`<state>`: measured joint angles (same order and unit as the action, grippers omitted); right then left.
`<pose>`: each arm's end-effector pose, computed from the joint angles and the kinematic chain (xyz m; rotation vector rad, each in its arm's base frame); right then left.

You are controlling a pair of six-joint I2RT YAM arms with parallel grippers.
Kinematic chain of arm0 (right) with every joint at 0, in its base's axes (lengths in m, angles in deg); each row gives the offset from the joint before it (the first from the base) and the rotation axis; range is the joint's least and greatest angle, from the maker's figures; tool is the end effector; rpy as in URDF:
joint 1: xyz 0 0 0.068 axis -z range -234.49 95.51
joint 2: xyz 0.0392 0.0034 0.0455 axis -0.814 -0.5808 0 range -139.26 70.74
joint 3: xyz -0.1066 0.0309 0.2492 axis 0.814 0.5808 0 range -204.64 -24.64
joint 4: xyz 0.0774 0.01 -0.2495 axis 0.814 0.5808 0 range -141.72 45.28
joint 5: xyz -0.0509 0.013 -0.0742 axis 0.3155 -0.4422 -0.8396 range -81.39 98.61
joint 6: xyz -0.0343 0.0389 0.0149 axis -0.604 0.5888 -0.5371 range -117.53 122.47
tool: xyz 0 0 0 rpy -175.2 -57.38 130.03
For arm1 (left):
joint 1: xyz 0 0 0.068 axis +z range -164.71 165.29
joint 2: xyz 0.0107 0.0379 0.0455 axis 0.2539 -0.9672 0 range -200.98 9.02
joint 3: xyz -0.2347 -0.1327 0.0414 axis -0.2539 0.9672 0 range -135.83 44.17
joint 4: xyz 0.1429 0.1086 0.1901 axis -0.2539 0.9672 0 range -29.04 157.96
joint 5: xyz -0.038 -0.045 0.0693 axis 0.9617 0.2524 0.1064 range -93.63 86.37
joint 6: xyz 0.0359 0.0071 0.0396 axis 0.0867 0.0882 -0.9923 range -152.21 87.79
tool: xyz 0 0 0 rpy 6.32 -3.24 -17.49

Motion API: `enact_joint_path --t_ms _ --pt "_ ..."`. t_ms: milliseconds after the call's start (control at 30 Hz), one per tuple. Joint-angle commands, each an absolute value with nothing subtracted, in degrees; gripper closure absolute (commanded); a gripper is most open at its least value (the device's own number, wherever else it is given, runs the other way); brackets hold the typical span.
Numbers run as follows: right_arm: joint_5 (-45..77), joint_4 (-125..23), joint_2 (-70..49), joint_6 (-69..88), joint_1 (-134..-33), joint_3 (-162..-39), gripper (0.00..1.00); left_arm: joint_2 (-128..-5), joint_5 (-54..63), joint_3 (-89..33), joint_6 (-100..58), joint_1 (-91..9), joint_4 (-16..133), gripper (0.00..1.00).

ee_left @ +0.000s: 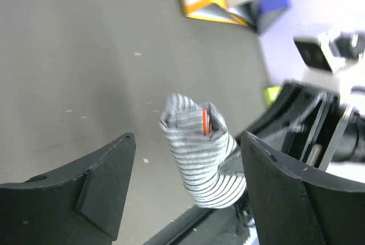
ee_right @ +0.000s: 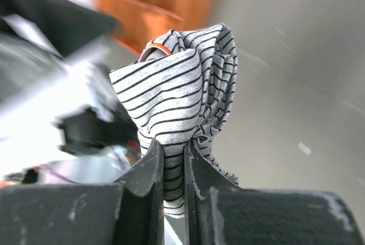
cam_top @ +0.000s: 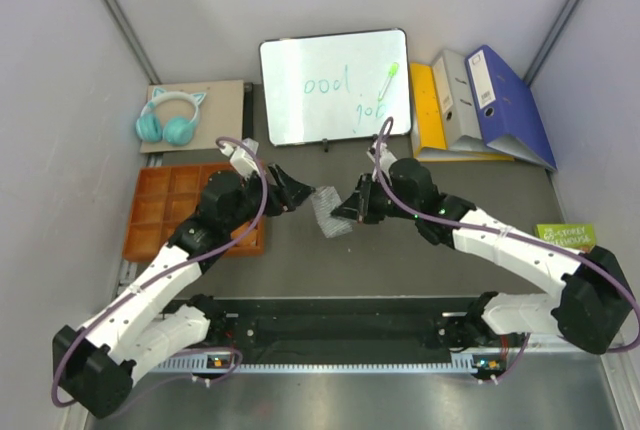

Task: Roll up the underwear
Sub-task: Pick up the underwear from the center of the board.

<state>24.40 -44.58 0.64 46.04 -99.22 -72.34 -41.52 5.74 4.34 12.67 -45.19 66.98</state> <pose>0.1876 0.1995 0.2705 -0.2090 2.2982 1.1628 0.1769 -0.1107 0.2993 -0.1295 1.9945 -1.0361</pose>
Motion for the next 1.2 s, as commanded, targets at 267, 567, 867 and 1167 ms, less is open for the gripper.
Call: enact_joint_path --t_ms 267,567,867,1167 --pt "28.47 -68.94 0.87 60.12 -98.88 -74.30 1.00 -40.03 14.39 8.48 16.56 -44.85 54.10 0.30" --pt "28.39 -69.65 0.61 61.09 -99.14 -73.42 1.00 -39.06 18.33 11.47 19.90 -44.85 47.70 0.28" --pt "28.30 -68.77 0.96 60.56 -99.14 -73.85 1.00 -37.21 18.17 14.37 20.96 -44.85 46.63 0.32" --pt "29.79 -68.15 1.13 59.77 -99.23 -73.94 1.00 -37.91 17.90 13.94 20.96 -44.85 44.87 0.45"
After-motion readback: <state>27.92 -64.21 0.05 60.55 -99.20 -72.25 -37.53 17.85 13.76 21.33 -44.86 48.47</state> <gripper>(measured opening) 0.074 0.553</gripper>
